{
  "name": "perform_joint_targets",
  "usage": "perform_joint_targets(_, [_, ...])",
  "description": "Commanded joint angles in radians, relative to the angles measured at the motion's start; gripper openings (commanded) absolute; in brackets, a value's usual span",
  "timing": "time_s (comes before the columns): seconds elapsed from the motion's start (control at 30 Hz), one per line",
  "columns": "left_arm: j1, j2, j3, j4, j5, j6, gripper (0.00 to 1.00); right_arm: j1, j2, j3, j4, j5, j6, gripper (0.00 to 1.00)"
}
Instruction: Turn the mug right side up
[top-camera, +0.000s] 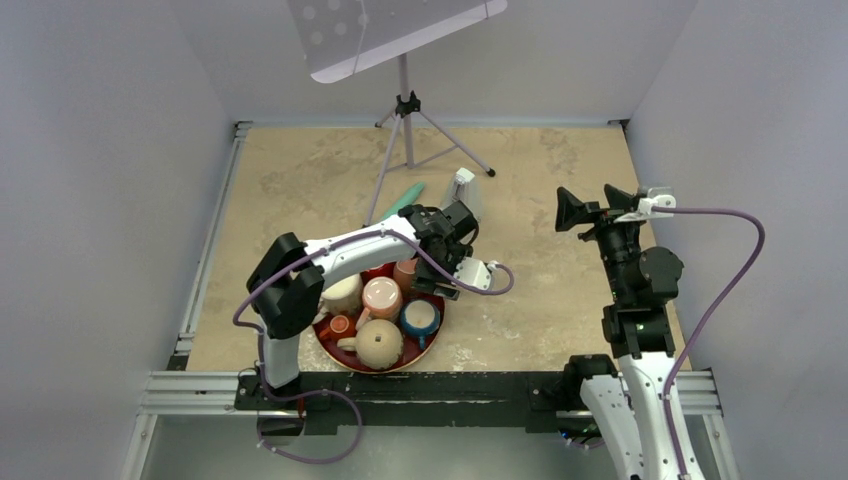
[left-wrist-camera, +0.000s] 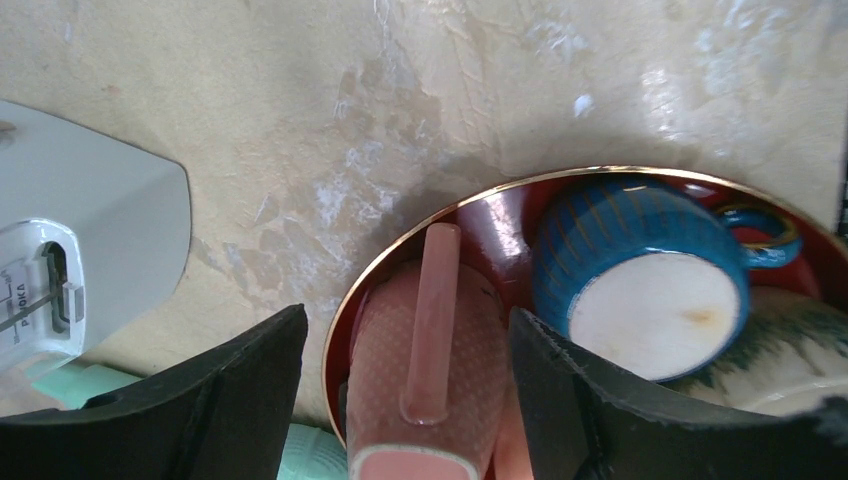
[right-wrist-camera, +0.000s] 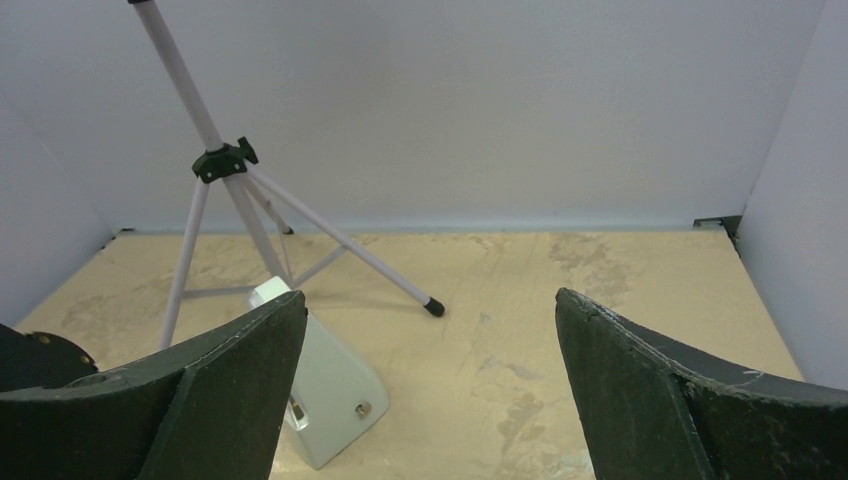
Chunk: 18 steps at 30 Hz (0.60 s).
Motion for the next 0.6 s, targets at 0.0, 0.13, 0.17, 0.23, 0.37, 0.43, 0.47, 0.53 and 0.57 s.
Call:
perform_joint_targets(0.0, [0.002,0.014,-0.051,0.062,-0.08,0.06,0.72,-0.002,-0.023,-0.008,-0.018,0.009,0.027,0.99])
perform_joint_targets(0.13, [0.002,0.025,-0.084,0.099,-0.139,0.049,0.71,-0.001,-0.012,0.001,-0.053,0.017,0.036,0.97])
perform_joint_targets(0.17, [0.004,0.031,-0.088,0.097,-0.144,0.049,0.69,-0.001,-0.011,0.002,-0.058,0.018,0.038,0.97])
perform_joint_targets(0.23, [0.005,0.035,-0.089,0.076,-0.145,0.05,0.65,-0.002,-0.013,-0.001,-0.067,0.019,0.042,0.97])
perform_joint_targets(0.37, [0.009,0.038,-0.088,0.049,-0.145,0.041,0.49,-0.002,-0.033,-0.012,-0.072,0.025,0.048,0.97])
perform_joint_targets(0.43, [0.011,0.042,-0.081,0.036,-0.145,0.034,0.39,-0.002,-0.047,-0.015,-0.074,0.024,0.049,0.97])
perform_joint_targets(0.47, [0.013,0.046,-0.075,0.023,-0.139,0.029,0.36,-0.002,-0.054,-0.018,-0.075,0.024,0.049,0.97])
perform_joint_targets(0.53, [0.014,0.051,-0.055,-0.012,-0.111,0.012,0.26,-0.001,-0.065,-0.023,-0.078,0.028,0.044,0.97])
perform_joint_targets(0.57, [0.014,0.053,-0.046,-0.025,-0.1,0.002,0.2,-0.002,-0.068,-0.025,-0.081,0.032,0.042,0.97])
